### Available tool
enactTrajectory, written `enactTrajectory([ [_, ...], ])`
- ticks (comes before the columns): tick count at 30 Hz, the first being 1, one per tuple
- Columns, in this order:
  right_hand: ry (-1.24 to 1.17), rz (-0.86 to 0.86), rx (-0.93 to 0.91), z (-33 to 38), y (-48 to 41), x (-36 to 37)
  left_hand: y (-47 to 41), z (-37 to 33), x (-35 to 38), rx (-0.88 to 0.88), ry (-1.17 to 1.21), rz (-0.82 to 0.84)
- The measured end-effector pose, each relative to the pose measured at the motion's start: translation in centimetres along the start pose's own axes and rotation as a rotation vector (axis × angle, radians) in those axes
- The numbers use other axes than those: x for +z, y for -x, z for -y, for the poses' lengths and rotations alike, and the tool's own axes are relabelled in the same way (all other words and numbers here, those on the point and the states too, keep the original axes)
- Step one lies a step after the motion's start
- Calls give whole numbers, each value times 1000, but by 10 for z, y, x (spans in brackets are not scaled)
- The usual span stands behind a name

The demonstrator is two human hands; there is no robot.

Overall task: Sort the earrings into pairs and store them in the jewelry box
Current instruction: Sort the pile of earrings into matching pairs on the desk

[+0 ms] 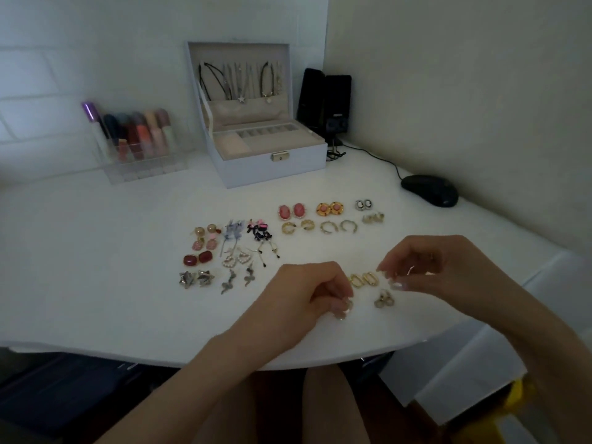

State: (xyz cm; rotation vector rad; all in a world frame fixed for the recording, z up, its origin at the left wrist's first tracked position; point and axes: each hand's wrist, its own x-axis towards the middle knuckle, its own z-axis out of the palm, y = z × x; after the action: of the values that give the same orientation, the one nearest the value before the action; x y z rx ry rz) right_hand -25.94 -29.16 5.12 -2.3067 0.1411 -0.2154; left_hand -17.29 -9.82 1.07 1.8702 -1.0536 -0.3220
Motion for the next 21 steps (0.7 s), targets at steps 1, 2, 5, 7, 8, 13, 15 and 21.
enactTrajectory([
  [1, -6, -16, 6, -3, 1, -3, -5, -4, 4, 8, -5, 6],
  [2, -20, -30, 12, -6, 2, -6, -11, -7, 9, 16, -23, 6],
  [5, -65, -60, 51, -18, 6, -13, -30, -13, 25, 44, -132, 4],
  [7, -92, -75, 76, -26, 9, -17, -42, -16, 34, 40, -189, 27],
  [8, -104, -79, 85, -30, 9, -19, -47, -17, 38, 34, -209, 38],
  [13, -164, -82, 102, -42, 13, -24, -63, -23, 56, 31, -221, 69],
  [15, -172, -67, 111, -46, 14, -24, -66, -25, 60, 34, -236, 81],
  [21, -199, -36, 134, -53, 11, -22, -71, -24, 65, 64, -388, 78],
])
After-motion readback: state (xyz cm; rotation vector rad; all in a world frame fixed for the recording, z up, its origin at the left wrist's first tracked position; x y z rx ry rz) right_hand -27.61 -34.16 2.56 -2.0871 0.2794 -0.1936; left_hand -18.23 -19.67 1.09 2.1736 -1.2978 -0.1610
